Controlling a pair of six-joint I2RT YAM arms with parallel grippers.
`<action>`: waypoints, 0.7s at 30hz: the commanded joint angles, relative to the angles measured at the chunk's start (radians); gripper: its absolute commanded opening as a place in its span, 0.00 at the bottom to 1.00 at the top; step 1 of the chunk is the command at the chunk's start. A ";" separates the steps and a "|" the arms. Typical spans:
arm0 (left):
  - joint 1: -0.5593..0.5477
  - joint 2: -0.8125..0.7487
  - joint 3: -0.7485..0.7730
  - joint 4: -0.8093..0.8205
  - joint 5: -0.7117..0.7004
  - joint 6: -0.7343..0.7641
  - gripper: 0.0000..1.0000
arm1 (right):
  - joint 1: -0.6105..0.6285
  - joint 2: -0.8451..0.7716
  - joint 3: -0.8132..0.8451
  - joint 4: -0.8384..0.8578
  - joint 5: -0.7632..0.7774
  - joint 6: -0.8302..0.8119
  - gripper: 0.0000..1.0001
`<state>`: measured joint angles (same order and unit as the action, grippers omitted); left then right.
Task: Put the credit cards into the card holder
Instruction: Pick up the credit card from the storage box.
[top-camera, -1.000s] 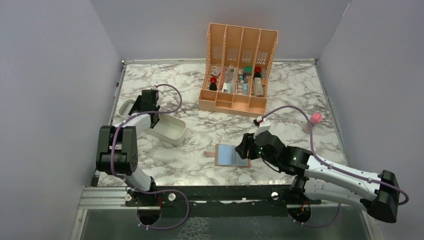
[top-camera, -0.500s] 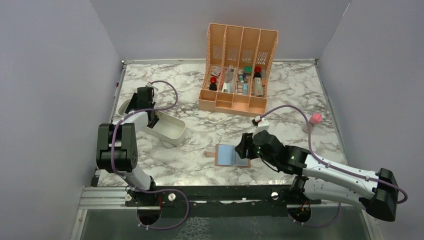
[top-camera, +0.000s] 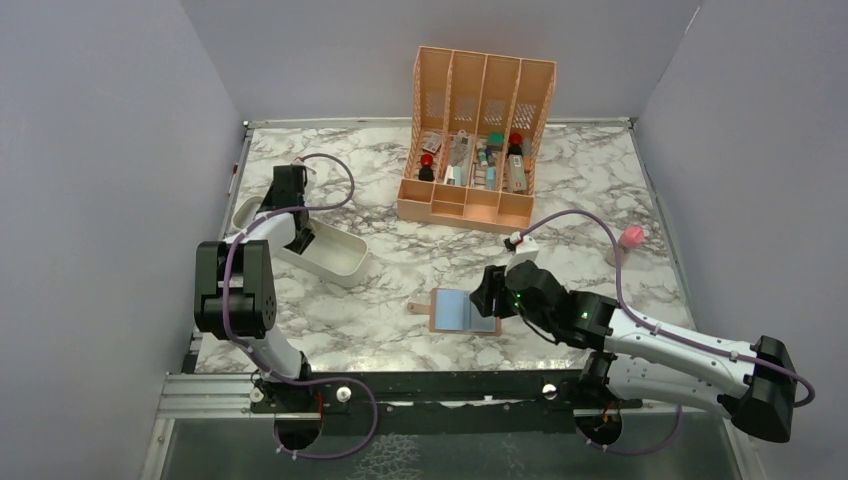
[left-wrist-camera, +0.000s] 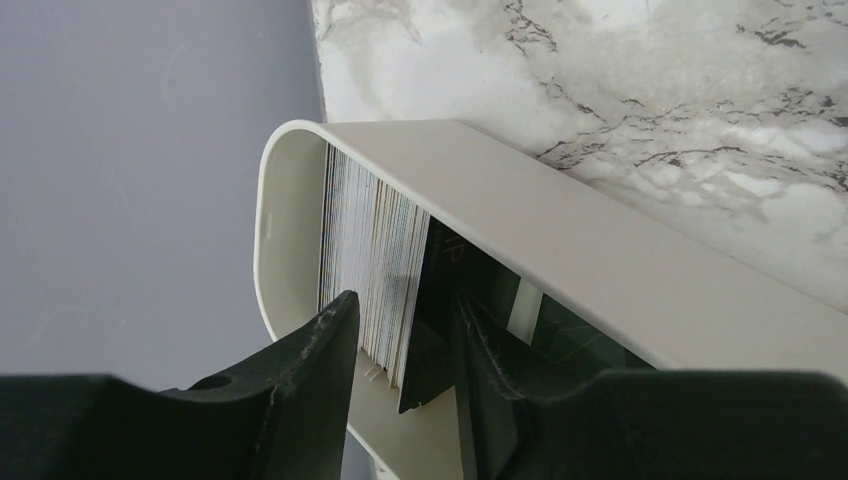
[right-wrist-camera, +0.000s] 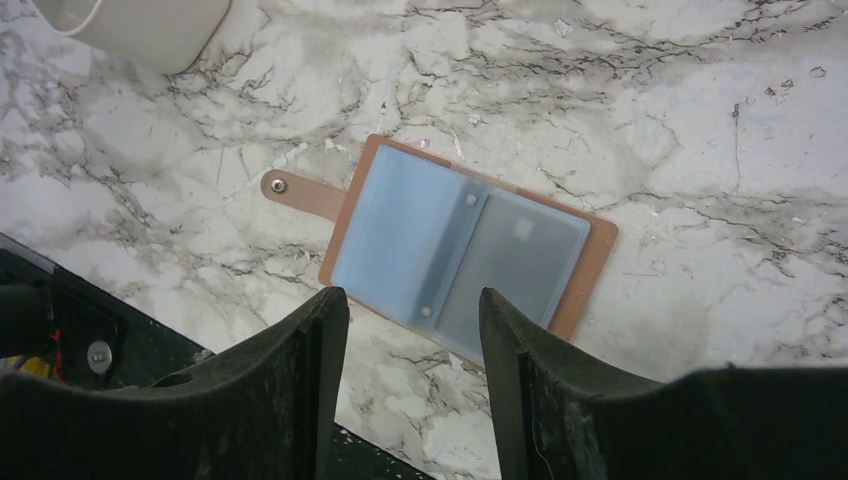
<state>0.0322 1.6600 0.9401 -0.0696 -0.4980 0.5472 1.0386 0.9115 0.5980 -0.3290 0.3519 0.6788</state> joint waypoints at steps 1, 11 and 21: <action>0.012 0.020 0.054 -0.015 -0.013 0.011 0.39 | -0.005 -0.003 0.016 0.024 0.036 -0.005 0.56; 0.012 0.023 0.078 -0.061 0.009 -0.013 0.19 | -0.005 -0.002 0.006 0.030 0.033 0.002 0.56; 0.002 -0.100 0.114 -0.205 0.219 -0.195 0.07 | -0.005 0.001 0.030 0.020 0.014 0.002 0.56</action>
<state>0.0315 1.6695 1.0210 -0.2173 -0.4282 0.4732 1.0386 0.9115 0.5980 -0.3233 0.3546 0.6796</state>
